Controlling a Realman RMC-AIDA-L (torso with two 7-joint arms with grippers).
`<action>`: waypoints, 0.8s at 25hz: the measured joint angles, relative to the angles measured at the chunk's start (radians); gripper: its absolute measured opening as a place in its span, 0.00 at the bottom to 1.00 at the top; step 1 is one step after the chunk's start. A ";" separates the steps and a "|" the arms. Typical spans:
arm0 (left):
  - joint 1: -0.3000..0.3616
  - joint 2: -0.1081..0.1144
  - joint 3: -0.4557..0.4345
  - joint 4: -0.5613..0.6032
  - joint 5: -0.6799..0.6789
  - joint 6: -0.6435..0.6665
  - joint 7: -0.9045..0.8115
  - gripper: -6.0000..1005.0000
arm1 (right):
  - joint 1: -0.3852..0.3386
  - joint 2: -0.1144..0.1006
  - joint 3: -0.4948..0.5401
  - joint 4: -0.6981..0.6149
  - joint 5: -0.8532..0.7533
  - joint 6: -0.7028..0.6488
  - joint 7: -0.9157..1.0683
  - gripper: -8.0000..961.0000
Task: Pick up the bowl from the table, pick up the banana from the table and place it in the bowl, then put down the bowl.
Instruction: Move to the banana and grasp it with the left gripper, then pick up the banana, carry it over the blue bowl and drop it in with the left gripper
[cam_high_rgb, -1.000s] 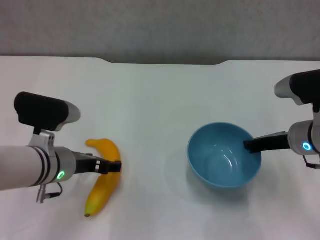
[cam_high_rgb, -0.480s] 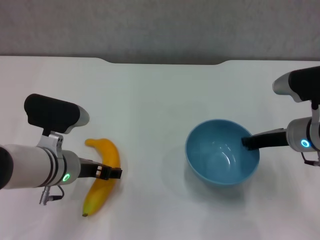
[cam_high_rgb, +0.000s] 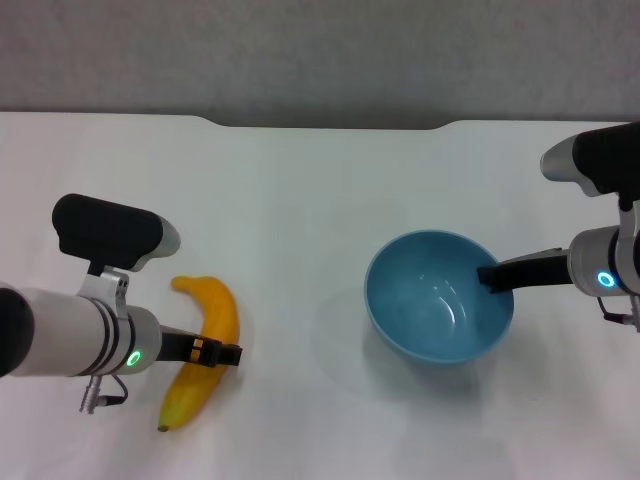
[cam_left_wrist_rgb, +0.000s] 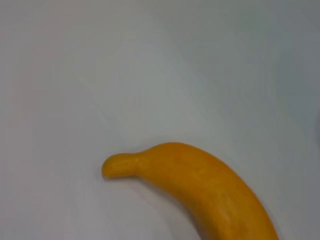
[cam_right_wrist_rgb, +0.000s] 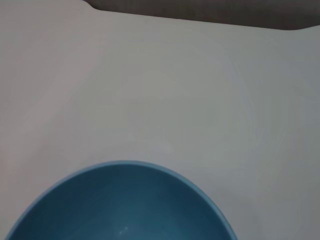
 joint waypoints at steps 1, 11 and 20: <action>-0.001 0.000 0.000 0.001 0.000 -0.001 0.000 0.86 | 0.000 0.000 0.000 0.000 0.000 0.000 0.000 0.04; -0.001 0.000 0.000 -0.009 0.000 0.003 0.000 0.70 | 0.001 0.000 0.000 0.000 0.000 0.000 0.000 0.04; 0.006 0.004 -0.010 -0.011 0.000 0.009 0.013 0.52 | 0.001 0.000 0.000 0.000 0.000 0.000 0.000 0.04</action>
